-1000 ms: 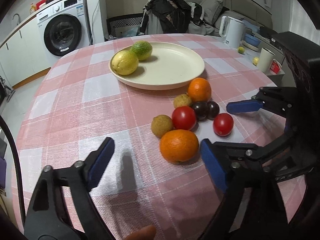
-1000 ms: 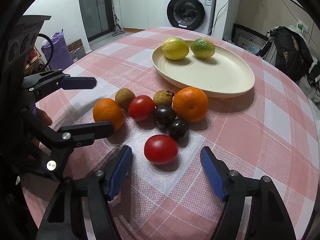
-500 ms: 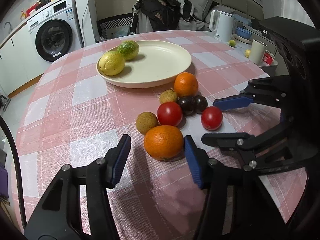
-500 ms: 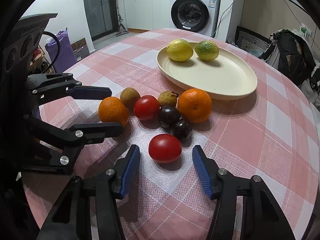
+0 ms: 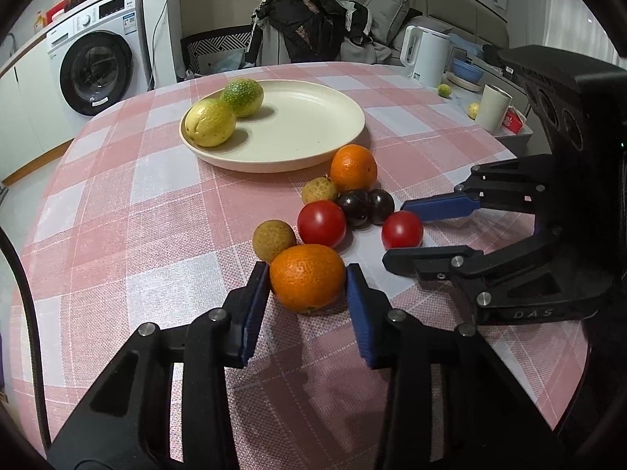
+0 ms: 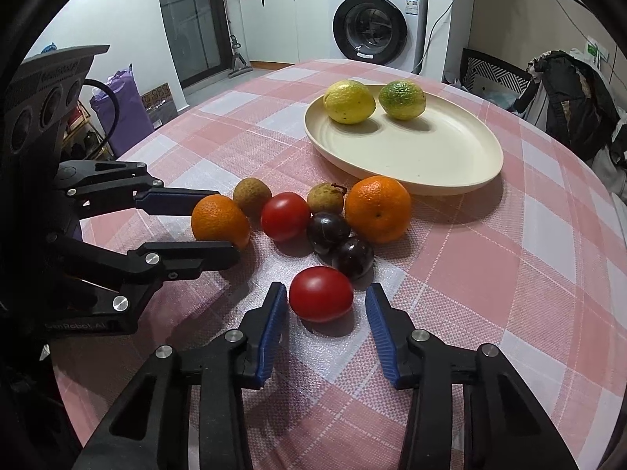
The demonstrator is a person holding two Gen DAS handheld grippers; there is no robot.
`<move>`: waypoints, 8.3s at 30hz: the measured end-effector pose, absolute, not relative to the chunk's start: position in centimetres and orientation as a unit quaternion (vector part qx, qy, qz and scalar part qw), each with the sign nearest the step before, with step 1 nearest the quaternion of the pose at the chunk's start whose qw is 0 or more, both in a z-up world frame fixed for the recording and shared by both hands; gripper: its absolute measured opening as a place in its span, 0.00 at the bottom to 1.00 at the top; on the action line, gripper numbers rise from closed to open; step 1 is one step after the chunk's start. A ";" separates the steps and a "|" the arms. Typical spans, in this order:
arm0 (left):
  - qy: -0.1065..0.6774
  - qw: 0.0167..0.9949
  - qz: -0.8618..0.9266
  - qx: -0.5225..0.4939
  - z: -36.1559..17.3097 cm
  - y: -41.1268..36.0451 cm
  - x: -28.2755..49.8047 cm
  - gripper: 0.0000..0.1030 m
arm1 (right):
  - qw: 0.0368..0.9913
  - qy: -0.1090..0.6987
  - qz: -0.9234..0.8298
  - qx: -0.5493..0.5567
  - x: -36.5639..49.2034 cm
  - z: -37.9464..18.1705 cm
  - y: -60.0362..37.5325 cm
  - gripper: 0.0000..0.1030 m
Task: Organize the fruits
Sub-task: 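Grasp a mandarin orange with the left tool while the right tool grasps a red tomato, then carry the mandarin onto the plate with the left tool while the right tool places the tomato, then open both tools and pull them back toward the remaining fruits, then grasp the large navel orange with the right tool while the left tool grasps the brown kiwi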
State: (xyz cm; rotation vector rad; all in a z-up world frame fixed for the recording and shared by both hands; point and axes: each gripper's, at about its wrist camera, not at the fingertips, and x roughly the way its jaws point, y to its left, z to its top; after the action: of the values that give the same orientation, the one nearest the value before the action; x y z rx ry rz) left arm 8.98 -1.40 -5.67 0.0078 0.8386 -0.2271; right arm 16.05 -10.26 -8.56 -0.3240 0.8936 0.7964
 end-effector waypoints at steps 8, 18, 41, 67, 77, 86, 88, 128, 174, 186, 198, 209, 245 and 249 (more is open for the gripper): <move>0.394 0.912 -0.112 -0.002 -4.9 -1.1 8.7 0.35 | 0.816 0.415 0.372 -0.150 15.9 -8.6 -10.1 0.31; 0.376 0.921 -0.100 -0.012 -3.8 -0.3 8.3 0.35 | 0.821 0.404 0.374 -0.149 15.8 -7.8 -10.3 0.31; 0.318 0.945 -0.060 -0.035 -1.1 1.5 7.3 0.35 | 0.870 0.333 0.356 -0.077 16.1 -3.8 -12.7 0.31; 0.262 0.963 -0.038 -0.057 1.0 2.3 11.6 0.35 | 0.910 0.285 0.301 -0.013 20.1 -0.8 -12.9 0.31; 0.270 0.960 -0.029 -0.065 0.1 2.8 15.1 0.35 | 0.915 0.296 0.272 0.005 23.4 -1.9 -12.8 0.31; 0.291 0.954 -0.023 -0.065 -0.8 2.9 17.2 0.35 | 0.915 0.311 0.258 0.023 25.9 -3.2 -12.6 0.31; 0.293 0.954 -0.020 -0.062 -1.0 2.8 17.4 0.35 | 0.914 0.316 0.255 0.019 26.4 -3.5 -12.6 0.31; 0.344 0.939 0.003 -0.023 -3.4 1.5 20.3 0.36 | 0.896 0.367 0.248 -0.011 27.7 -6.7 -11.3 0.46; 0.289 0.957 0.016 -0.028 0.2 2.8 7.0 0.99 | 0.890 0.375 0.258 -0.033 22.2 -4.4 -12.7 1.00; 0.303 0.953 0.019 -0.014 -1.1 2.0 7.3 0.99 | 0.878 0.379 0.275 -0.099 19.6 -4.7 -11.6 1.00; 0.318 0.948 0.017 -0.015 -1.9 1.8 7.9 0.99 | 0.861 0.396 0.289 -0.136 19.3 -5.9 -11.0 1.00; 0.358 0.934 0.002 -0.012 -3.7 1.8 9.1 0.99 | 0.853 0.423 0.292 -0.092 20.5 -7.4 -11.7 0.99; 0.434 0.900 -0.029 0.001 -6.9 1.5 11.4 0.94 | 0.835 0.446 0.319 0.039 22.6 -8.4 -11.0 0.40; 0.440 0.897 -0.036 -0.010 -7.2 1.8 11.3 0.88 | 0.840 0.440 0.317 0.026 22.1 -8.1 -10.7 0.39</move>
State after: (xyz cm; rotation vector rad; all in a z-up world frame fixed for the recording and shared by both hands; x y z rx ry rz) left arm 11.29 1.77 -7.20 -0.0204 0.9107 -0.0749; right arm 22.14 -10.75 -8.14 0.0557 0.9308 0.6707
